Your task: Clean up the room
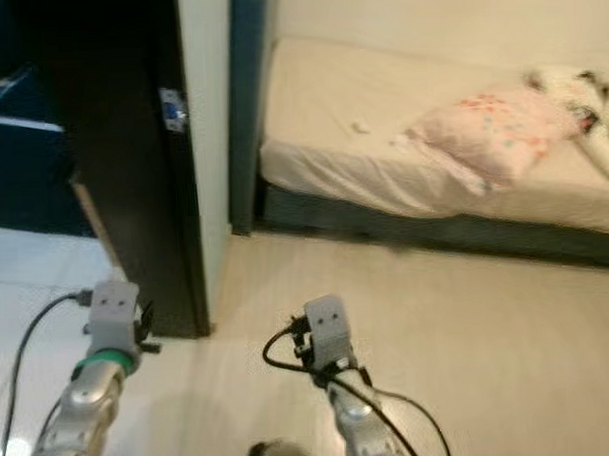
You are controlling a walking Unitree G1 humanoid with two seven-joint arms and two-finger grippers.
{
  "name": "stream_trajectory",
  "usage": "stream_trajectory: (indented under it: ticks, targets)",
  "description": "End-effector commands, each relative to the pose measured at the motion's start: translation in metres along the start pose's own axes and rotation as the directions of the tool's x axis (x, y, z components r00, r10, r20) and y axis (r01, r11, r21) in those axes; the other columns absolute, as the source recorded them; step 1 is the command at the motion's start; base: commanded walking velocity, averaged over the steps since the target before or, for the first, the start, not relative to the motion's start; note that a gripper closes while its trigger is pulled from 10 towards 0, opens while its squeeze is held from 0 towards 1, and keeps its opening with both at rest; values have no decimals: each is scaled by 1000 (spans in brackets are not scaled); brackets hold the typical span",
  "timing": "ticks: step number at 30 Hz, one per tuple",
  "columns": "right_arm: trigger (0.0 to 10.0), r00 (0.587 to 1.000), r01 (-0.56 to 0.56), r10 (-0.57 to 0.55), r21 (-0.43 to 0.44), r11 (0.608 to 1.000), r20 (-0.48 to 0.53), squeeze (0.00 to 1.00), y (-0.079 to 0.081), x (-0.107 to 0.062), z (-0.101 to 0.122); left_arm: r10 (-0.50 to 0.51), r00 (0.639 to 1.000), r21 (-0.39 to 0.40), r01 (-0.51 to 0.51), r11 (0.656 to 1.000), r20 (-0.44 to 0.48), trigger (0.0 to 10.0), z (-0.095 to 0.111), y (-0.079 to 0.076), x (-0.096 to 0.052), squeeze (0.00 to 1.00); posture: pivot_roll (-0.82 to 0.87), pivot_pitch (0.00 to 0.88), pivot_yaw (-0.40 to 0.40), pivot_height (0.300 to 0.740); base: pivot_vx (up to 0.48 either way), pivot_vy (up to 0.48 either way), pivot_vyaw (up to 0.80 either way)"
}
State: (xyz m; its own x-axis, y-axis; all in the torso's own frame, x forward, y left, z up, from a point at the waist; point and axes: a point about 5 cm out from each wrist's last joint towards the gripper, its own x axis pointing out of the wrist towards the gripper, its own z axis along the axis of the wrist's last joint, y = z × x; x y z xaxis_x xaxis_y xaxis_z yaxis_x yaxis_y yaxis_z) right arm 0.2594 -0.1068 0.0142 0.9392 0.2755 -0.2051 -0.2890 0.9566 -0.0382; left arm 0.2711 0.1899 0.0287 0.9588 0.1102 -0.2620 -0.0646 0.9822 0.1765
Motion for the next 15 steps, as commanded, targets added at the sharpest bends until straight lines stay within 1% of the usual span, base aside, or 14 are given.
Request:
stream_trajectory:
  ticks: [1, 15]
  targets:
    - [10000, 999, 30, -30, -1, 1000, -15, 0, -8, -5, -6, -17, 1000, -1, 17, 1000, -2, 10000, 0, -7, 1, 0, -17, 26, -32, 740, 0, 0, -781]
    - [10000, 999, 33, -33, 3, 999, 1, 0, -8, -3, -4, -16, 1000, -9, 16, 1000, 11, 10000, 3, -9, 4, 0, -19, 30, -34, 740, 0, 0, -781]
